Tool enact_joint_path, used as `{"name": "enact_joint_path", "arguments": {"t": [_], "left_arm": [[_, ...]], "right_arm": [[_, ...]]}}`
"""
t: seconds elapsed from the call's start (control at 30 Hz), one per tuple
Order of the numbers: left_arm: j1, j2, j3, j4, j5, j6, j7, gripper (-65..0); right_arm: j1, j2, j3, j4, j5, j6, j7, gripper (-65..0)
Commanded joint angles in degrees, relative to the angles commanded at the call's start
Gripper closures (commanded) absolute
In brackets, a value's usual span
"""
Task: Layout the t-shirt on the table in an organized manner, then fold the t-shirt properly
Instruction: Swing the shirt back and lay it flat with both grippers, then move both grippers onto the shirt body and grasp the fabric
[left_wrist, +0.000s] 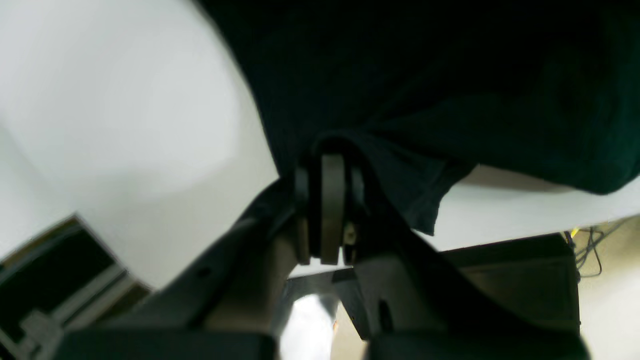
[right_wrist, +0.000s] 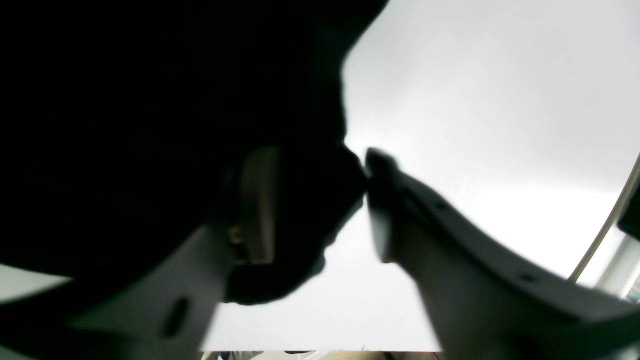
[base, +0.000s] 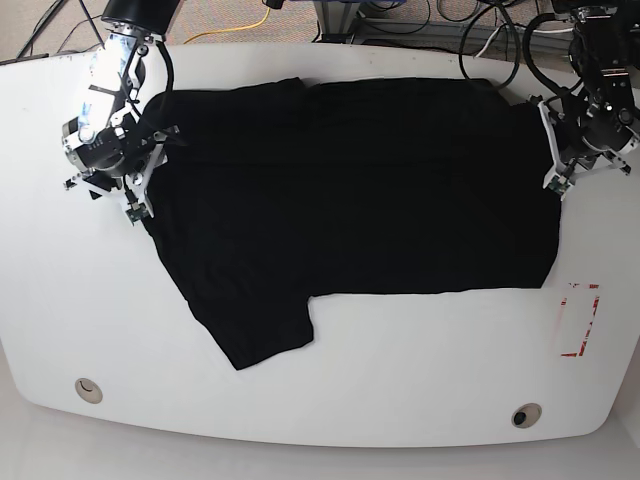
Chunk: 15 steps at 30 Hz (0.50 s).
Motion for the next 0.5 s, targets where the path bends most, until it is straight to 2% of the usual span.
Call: {"name": "enact_joint_path", "arguments": {"t": [0.03, 0.1, 0.13, 0.23, 0.33, 0.5], "left_arm": [[-0.09, -0.79, -0.09, 0.00, 0.00, 0.00, 0.00, -10.3], [-0.18, -1.49, -0.09, 0.09, 0.00, 0.00, 0.00, -19.6], [-0.26, -1.85, -0.09, 0.26, -0.09, 0.00, 0.00, -25.7], [-0.88, -2.64, -0.18, 0.35, -0.09, 0.00, 0.09, -32.8], [-1.14, -4.40, -0.18, 0.35, -0.18, 0.00, 0.18, -33.6], [-3.43, -5.27, -1.32, 0.44, -0.18, 0.00, 0.26, -33.8]], "right_arm": [[0.00, 0.26, 0.00, 0.00, 0.00, 0.00, 0.00, -47.9], [0.09, 1.41, 0.00, 0.00, 0.00, 0.00, 0.00, -52.2], [0.35, 1.85, 0.00, 0.00, 0.00, 0.00, 0.00, -52.8], [0.62, 2.37, -0.09, 0.18, 0.00, 0.00, 0.00, -52.6], [2.02, 2.90, -0.18, 0.18, 0.09, 0.00, 0.00, -52.6], [5.19, 2.81, -0.26, 0.18, 0.44, 0.00, 0.09, -52.6]]}}
